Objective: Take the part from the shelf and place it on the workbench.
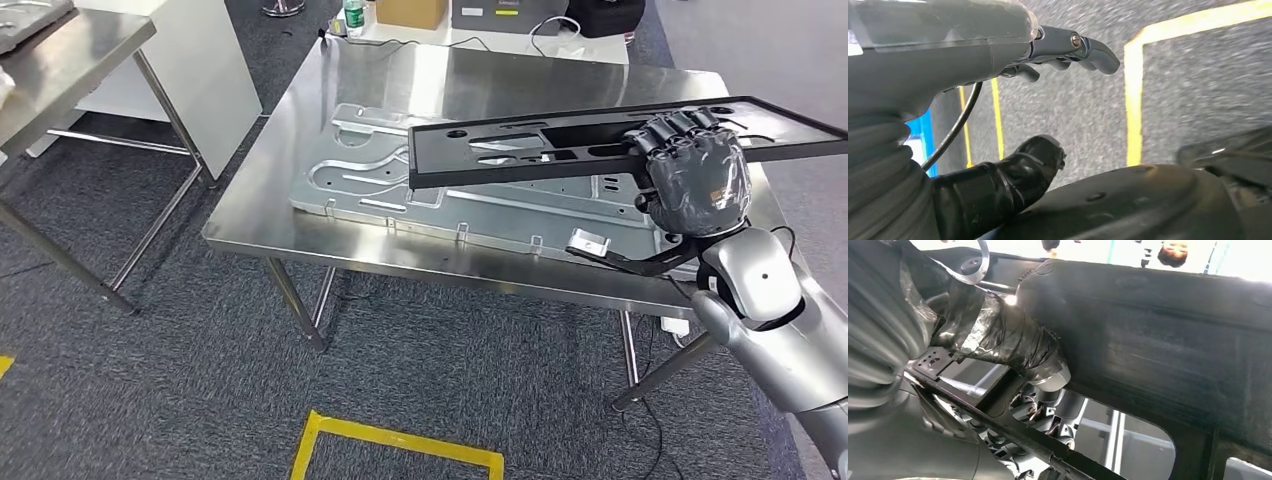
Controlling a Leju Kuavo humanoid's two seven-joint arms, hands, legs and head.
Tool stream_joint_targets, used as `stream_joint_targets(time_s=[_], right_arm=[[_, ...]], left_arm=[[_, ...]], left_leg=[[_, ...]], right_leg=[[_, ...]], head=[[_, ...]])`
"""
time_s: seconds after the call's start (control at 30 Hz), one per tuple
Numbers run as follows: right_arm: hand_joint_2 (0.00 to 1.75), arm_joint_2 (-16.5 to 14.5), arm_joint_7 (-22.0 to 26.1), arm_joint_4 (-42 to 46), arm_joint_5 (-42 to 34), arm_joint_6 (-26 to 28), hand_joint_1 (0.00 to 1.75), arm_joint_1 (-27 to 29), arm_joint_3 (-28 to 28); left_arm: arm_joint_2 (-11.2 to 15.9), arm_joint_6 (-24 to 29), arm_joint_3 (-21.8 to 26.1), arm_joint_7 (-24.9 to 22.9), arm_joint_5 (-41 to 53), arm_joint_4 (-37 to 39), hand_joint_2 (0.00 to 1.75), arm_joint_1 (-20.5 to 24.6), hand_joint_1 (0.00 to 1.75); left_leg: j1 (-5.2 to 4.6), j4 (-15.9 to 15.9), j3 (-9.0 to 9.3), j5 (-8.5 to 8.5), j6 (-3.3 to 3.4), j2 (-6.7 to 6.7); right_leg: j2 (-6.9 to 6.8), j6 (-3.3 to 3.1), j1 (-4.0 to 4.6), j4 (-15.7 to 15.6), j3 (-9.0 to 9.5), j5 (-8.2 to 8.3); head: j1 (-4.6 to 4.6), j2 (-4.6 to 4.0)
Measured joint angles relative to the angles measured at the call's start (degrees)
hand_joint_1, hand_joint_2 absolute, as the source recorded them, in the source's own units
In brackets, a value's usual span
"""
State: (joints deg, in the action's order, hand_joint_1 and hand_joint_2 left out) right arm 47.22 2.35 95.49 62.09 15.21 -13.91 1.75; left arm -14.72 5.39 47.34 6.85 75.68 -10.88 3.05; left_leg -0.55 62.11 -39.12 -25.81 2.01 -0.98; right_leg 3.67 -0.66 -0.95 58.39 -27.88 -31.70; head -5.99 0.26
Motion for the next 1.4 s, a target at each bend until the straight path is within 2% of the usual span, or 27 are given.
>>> stream_joint_targets(time_s=[0.03,0.07,0.1,0.17,0.2,0.23,0.27,0.3,0.33,0.37,0.4,0.43,0.47,0.5,0.53,0.57,0.63,0.7,0.83,1.03,1.17,1.4], right_arm=[[1.75,-0.2,-0.2,-0.5,0.5,0.1,1.75,0.0,0.0],[1.75,-0.4,-0.4,-1.1,1.2,0.2,1.75,0.1,-0.1],[1.75,-0.6,-0.6,-1.6,1.7,0.3,1.75,0.1,-0.1],[1.75,-0.7,-0.8,-2.5,2.4,0.4,1.75,0.1,-0.1],[1.75,-0.8,-0.9,-2.9,2.5,0.4,1.75,0.0,-0.1],[1.75,-1.0,-0.9,-3.4,2.5,0.3,1.75,0.0,-0.1],[1.75,-1.4,-1.0,-4.1,2.6,0.1,1.75,0.1,-0.2],[1.75,-1.8,-1.1,-4.7,2.5,-0.1,1.75,0.2,-0.3],[1.75,-2.2,-1.2,-5.4,2.4,-0.4,1.75,0.5,-0.5],[1.75,-2.7,-1.3,-6.1,2.2,-0.8,1.75,0.7,-0.7],[1.75,-3.1,-1.3,-6.8,2.0,-1.0,1.75,0.8,-0.9],[1.75,-3.4,-1.3,-7.5,1.8,-1.3,1.75,0.9,-1.1],[1.75,-3.8,-1.3,-8.3,1.6,-1.4,1.75,0.9,-1.3],[1.75,-4.4,-1.3,-9.5,1.6,-1.4,1.75,0.8,-1.5],[1.75,-5.1,-1.4,-10.9,1.7,-1.2,1.75,0.9,-1.7],[1.75,-5.8,-1.4,-12.4,1.8,-0.9,1.75,1.0,-2.0],[1.75,-7.1,-1.4,-15.8,2.0,0.3,1.75,1.3,-2.5],[1.75,-8.5,-1.4,-19.4,2.1,1.5,1.75,1.2,-2.8],[1.75,-10.9,-1.4,-25.0,2.1,2.4,1.75,1.2,-3.0],[1.75,-13.0,-1.3,-29.7,1.9,2.4,1.75,0.6,-3.1],[0.00,-14.4,-0.9,-35.3,1.9,3.6,0.00,-1.3,-3.1],[0.00,-16.3,-0.4,-47.3,2.3,5.2,0.00,-5.4,-3.1]], left_arm=[[0.0,0.0,0.0,0.0,0.0,0.0,1.75,0.0,0.00],[0.0,0.1,0.0,0.0,0.1,0.0,1.75,0.1,0.00],[0.0,0.1,0.0,0.0,0.1,0.0,1.75,0.3,0.00],[0.0,0.2,-0.1,-0.1,0.1,0.0,1.75,0.5,0.00],[0.0,0.2,-0.1,-0.1,0.1,0.0,1.75,0.4,0.00],[0.0,0.3,-0.1,-0.1,0.1,0.0,1.75,0.4,0.00],[-0.1,0.3,-0.1,0.0,0.0,0.0,1.75,0.5,0.00],[-0.1,0.2,-0.1,0.0,0.0,0.0,1.75,0.5,0.00],[-0.1,0.1,-0.1,0.1,-0.1,0.0,1.75,0.5,0.00],[-0.1,0.0,-0.1,0.1,-0.1,0.0,1.75,0.4,0.00],[-0.1,-0.1,-0.1,0.2,-0.2,0.0,1.75,0.4,0.00],[-0.1,-0.2,-0.1,0.2,-0.2,0.0,1.75,0.4,0.00],[-0.2,-0.4,-0.1,0.2,-0.2,0.0,1.75,0.3,0.00],[-0.2,-0.5,-0.1,0.2,-0.1,0.1,1.75,0.3,0.00],[-0.2,-0.6,-0.1,0.3,-0.1,0.1,1.75,0.4,0.00],[-0.3,-0.7,-0.1,0.3,-0.1,0.1,1.75,0.5,0.00],[-0.3,-1.0,-0.1,0.3,-0.1,0.1,1.75,0.7,0.00],[-0.3,-1.3,-0.1,0.3,-0.1,0.1,1.75,0.8,0.00],[-0.3,-1.6,-0.1,0.2,-0.1,0.1,1.75,1.0,0.00],[-0.3,-1.8,-0.1,0.2,0.0,0.1,1.75,1.1,0.00],[-0.3,-2.2,-0.2,0.0,0.1,0.1,1.75,1.1,0.00],[-0.2,-3.2,-0.2,-1.3,0.0,0.1,1.75,1.2,0.00]], left_leg=[[-0.23,-1.7,0.03,2.36,0.37,-0.30],[-0.43,-2.6,0.14,3.29,0.76,-0.30],[-0.55,-3.2,0.72,2.97,1.04,-0.12],[-0.45,-4.5,2.33,2.88,1.55,0.06],[-0.33,-5.0,3.30,2.75,1.75,0.10],[-0.22,-5.5,4.16,2.47,1.92,0.09],[-0.19,-5.7,4.94,2.03,2.08,0.08],[-0.18,-5.9,5.70,1.45,2.17,0.05],[-0.17,-5.9,6.50,0.77,2.18,0.01],[-0.17,-5.8,7.35,0.05,2.15,-0.02],[-0.17,-5.7,8.27,-0.73,2.10,-0.04],[-0.17,-5.5,9.20,-1.52,2.01,-0.04],[-0.17,-5.4,9.90,-2.29,1.86,-0.03],[-0.20,-5.1,10.45,-2.97,1.61,-0.07],[-0.24,-4.9,10.69,-3.54,1.24,-0.11],[-0.29,-4.7,10.74,-4.01,0.89,-0.14],[-0.36,-4.5,10.71,-4.48,1.11,-0.14],[-0.36,-4.7,10.89,-4.57,1.63,-0.09],[-0.26,-5.3,11.31,-4.79,1.46,-0.01],[-0.05,-5.9,11.43,-5.03,0.87,0.12],[0.01,-5.8,11.45,-4.93,0.59,0.19],[-0.11,-5.5,11.46,-4.85,0.45,0.24]], right_leg=[[0.29,0.30,-0.02,-0.3,0.32,-0.43],[0.52,0.69,-0.10,-0.6,0.63,-0.52],[0.66,1.10,-0.18,-0.9,0.88,-0.37],[-0.32,1.68,-0.37,0.8,0.36,0.50],[-1.15,1.88,-0.37,3.3,-1.02,0.83],[-2.01,2.07,-0.39,6.6,-3.16,0.71],[-2.64,2.31,-0.44,10.1,-5.62,-0.12],[-2.89,2.55,-0.54,12.8,-8.03,-1.78],[-2.99,2.80,-0.66,14.2,-9.90,-3.41],[-3.06,3.02,-0.76,14.1,-11.09,-4.22],[-3.17,3.17,-0.83,12.4,-11.51,-3.40],[-3.31,3.26,-0.86,9.3,-11.23,-0.87],[-3.51,3.17,-0.85,5.9,-10.65,2.87],[-3.73,2.94,-0.66,3.1,-10.35,5.60],[-3.87,2.55,-0.43,1.4,-10.16,7.78],[-3.96,2.15,-0.25,0.9,-10.20,8.77],[-3.86,1.76,-0.12,0.9,-10.18,9.09],[-3.65,1.64,-0.11,0.8,-10.12,8.93],[-3.46,1.10,0.14,0.8,-10.13,8.53],[-3.47,0.93,0.22,0.9,-10.09,8.41],[-3.47,0.90,0.21,0.9,-10.00,8.55],[-3.46,1.02,0.25,0.9,-9.84,8.72]], head=[[-0.02,-0.01],[-0.03,-0.01],[0.00,0.01],[-0.04,0.02],[-0.05,0.02],[-0.07,0.02],[-0.08,0.02],[-0.08,0.02],[-0.07,0.02],[-0.07,0.02],[-0.07,0.02],[-0.07,0.02],[-0.08,0.02],[-0.04,0.02],[-0.03,0.02],[-0.05,0.02],[-0.06,0.02],[-0.04,0.02],[-0.04,0.02],[-0.06,0.02],[-0.04,0.02],[-0.05,0.02]])
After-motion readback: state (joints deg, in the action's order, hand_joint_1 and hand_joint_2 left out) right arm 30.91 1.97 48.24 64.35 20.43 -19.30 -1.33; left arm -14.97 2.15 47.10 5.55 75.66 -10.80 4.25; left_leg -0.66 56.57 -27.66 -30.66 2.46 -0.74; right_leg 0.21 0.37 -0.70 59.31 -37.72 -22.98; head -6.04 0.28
